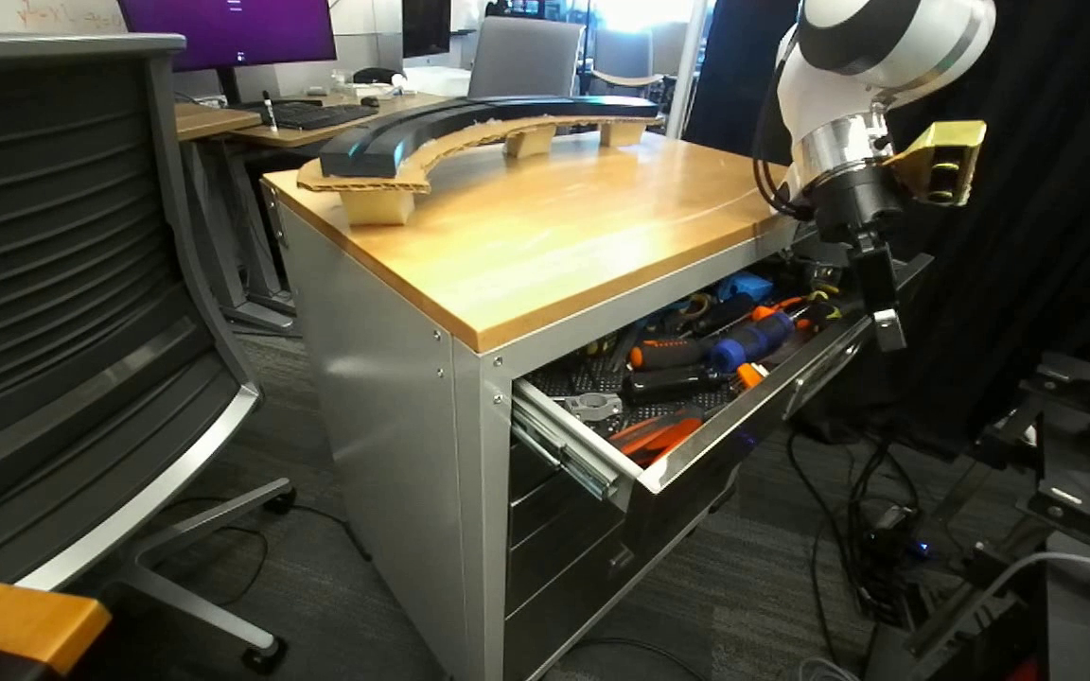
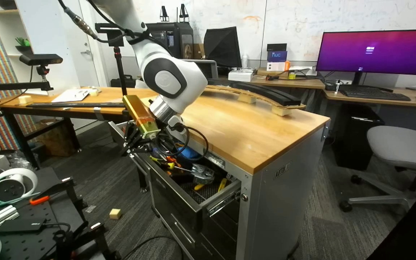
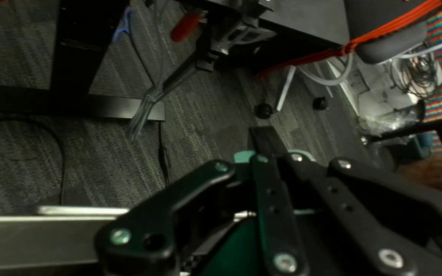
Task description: Put the screwdriver in the open drawer and then close the drawer
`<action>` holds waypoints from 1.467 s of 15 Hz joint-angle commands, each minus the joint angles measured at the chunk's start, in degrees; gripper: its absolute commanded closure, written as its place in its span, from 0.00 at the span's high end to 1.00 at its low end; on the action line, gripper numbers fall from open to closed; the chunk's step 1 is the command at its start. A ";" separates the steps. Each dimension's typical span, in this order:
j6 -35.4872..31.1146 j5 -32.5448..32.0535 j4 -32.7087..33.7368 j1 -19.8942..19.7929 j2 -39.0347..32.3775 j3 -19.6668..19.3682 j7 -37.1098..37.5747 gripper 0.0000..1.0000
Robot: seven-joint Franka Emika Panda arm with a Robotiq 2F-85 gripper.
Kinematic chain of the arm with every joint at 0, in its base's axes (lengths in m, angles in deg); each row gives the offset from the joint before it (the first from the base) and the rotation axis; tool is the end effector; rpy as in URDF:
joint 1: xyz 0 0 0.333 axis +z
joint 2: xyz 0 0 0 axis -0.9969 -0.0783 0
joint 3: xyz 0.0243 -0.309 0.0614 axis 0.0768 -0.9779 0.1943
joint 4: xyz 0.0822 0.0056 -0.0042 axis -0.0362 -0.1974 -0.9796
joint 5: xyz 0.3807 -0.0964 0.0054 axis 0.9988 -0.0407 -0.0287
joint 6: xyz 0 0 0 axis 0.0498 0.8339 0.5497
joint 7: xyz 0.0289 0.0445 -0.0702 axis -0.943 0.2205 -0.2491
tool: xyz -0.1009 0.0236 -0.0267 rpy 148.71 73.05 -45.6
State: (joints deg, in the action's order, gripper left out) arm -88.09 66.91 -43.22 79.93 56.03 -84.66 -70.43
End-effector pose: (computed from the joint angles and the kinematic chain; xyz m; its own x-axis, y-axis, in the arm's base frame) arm 0.4627 0.0035 0.1678 0.8070 0.2821 -0.5189 -0.0101 -0.8719 -0.4896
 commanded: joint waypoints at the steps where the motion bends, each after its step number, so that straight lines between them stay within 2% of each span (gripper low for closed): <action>1: -0.36 9.55 -3.32 -3.13 5.10 0.84 -2.63 0.00; 2: -2.77 10.99 -4.18 -3.06 6.69 0.46 -3.32 0.00; 3: -4.31 2.84 -4.23 -0.57 8.49 -0.93 -0.62 0.01; 5: -5.05 -1.93 -6.37 -0.31 13.16 -1.64 0.97 0.06; 6: -4.75 -4.58 -6.61 -0.03 15.38 -1.85 2.10 0.22; 7: -4.51 -7.21 -6.86 0.36 17.41 -1.95 3.29 0.30; 8: -3.92 -9.92 -6.71 0.80 19.49 -1.99 4.86 0.09; 11: -4.51 -16.85 -6.30 2.54 24.35 -1.28 8.69 0.00; 13: -6.17 -21.01 -6.00 3.86 26.47 -0.75 11.19 0.00; 14: -8.17 -22.60 -6.36 4.44 27.26 -0.54 12.72 0.26; 15: -11.45 -23.61 -7.22 4.77 27.69 -0.55 14.36 0.27; 19: -24.77 -30.39 -12.93 4.52 26.91 -1.13 26.19 0.56; 20: -26.19 -33.00 -14.06 4.17 25.78 -1.35 30.57 0.63; 22: -23.57 -37.82 -15.35 3.91 23.71 -1.74 38.36 0.79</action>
State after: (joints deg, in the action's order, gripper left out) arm -111.07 34.88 -55.73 84.30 81.21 -85.93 -41.82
